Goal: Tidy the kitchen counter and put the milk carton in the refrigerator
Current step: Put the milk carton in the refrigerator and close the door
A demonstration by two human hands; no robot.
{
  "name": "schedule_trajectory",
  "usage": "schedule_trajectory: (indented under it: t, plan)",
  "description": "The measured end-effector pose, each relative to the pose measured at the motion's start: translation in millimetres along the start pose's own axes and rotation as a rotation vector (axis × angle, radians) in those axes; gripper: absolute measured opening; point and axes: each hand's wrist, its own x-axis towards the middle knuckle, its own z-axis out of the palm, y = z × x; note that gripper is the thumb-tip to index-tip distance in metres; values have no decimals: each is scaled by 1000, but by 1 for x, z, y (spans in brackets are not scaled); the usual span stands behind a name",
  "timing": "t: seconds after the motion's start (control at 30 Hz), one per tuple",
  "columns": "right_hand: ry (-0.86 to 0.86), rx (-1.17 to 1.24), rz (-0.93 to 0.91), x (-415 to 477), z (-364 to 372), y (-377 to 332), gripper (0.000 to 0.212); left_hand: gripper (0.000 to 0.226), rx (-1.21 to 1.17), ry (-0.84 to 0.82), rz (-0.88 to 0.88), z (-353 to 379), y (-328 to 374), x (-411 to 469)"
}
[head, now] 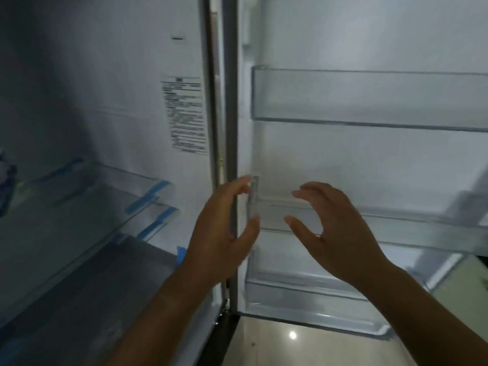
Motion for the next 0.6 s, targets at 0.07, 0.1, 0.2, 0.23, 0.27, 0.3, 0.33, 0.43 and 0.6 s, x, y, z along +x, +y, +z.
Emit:
schedule_trajectory:
  t: [0.07,0.1,0.2,0.23,0.27,0.3,0.33,0.43,0.6]
  plan:
    - [-1,-76,87,-14,-18,27,47,44,70,-129,74,25,8,9]
    - [-3,-107,121,-20,-26,39,47,44,103,-188,92,35,11,12]
    - [-19,-168,210,-37,-50,71,45,46,232,-276,142,64,14,17]
    - [-19,-180,223,-41,-56,80,43,45,298,-274,165,72,13,17]
    - [-17,-187,229,-45,-62,88,40,44,364,-261,186,78,12,16]
    - [-16,-187,228,-49,-67,97,36,42,416,-240,194,83,11,14]
    - [-14,-180,223,-52,-71,104,32,41,447,-214,191,87,11,12]
    - [-12,-138,180,-60,-80,122,28,41,476,-162,150,93,12,6]
    - [10,-93,95,-69,-75,133,34,49,571,-144,67,100,21,-4]
